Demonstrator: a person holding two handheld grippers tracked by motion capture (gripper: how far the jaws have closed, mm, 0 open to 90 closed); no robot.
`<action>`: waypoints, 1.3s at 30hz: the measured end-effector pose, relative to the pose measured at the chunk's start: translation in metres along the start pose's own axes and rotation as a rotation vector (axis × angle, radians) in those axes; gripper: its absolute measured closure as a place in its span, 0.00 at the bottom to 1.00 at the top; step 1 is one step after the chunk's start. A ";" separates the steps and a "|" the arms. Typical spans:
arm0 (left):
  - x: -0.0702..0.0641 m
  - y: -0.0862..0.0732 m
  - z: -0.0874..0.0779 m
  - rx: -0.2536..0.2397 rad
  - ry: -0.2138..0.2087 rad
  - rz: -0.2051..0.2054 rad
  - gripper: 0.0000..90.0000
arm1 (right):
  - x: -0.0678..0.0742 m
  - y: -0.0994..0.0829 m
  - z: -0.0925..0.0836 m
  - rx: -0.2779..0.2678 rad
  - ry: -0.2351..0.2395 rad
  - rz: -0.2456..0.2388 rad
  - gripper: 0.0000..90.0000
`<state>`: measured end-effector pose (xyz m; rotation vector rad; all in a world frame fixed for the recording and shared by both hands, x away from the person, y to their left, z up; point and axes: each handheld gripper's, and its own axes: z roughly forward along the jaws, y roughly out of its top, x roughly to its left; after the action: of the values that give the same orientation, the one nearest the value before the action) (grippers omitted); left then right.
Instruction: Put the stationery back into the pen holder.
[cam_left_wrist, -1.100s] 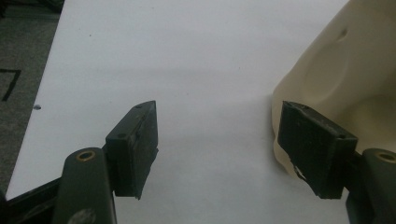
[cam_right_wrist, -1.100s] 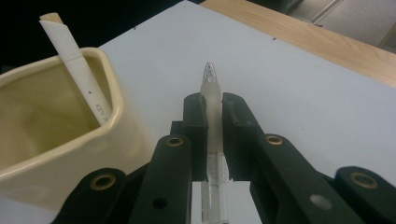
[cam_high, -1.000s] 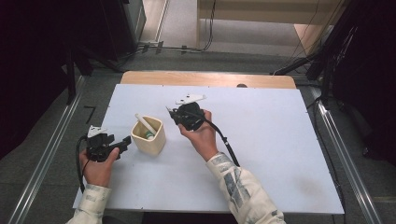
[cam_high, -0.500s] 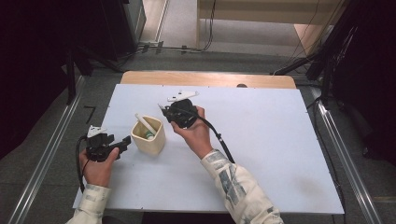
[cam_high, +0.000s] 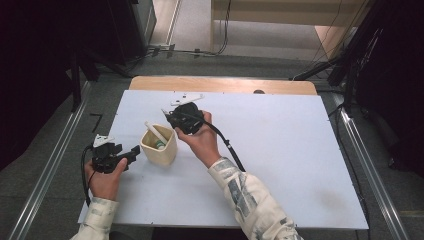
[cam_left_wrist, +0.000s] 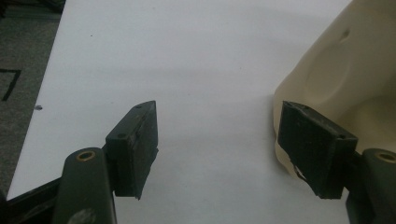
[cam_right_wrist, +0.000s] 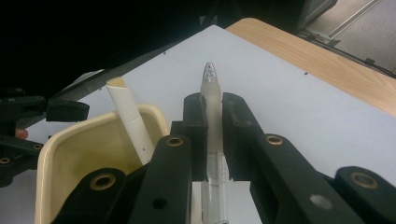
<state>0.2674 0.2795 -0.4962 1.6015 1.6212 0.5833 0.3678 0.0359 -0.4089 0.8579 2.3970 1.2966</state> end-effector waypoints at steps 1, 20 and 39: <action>0.000 0.000 0.000 0.000 0.000 0.000 0.33 | 0.001 0.001 0.001 0.000 0.002 0.000 0.88; 0.001 0.000 0.000 -0.005 -0.003 -0.007 0.33 | 0.013 0.015 0.016 0.012 0.001 -0.022 0.88; 0.002 0.000 0.000 -0.006 -0.007 -0.008 0.33 | 0.023 0.027 0.033 0.031 0.017 -0.032 0.88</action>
<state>0.2679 0.2810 -0.4964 1.5902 1.6188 0.5774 0.3762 0.0834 -0.4045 0.8167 2.4398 1.2623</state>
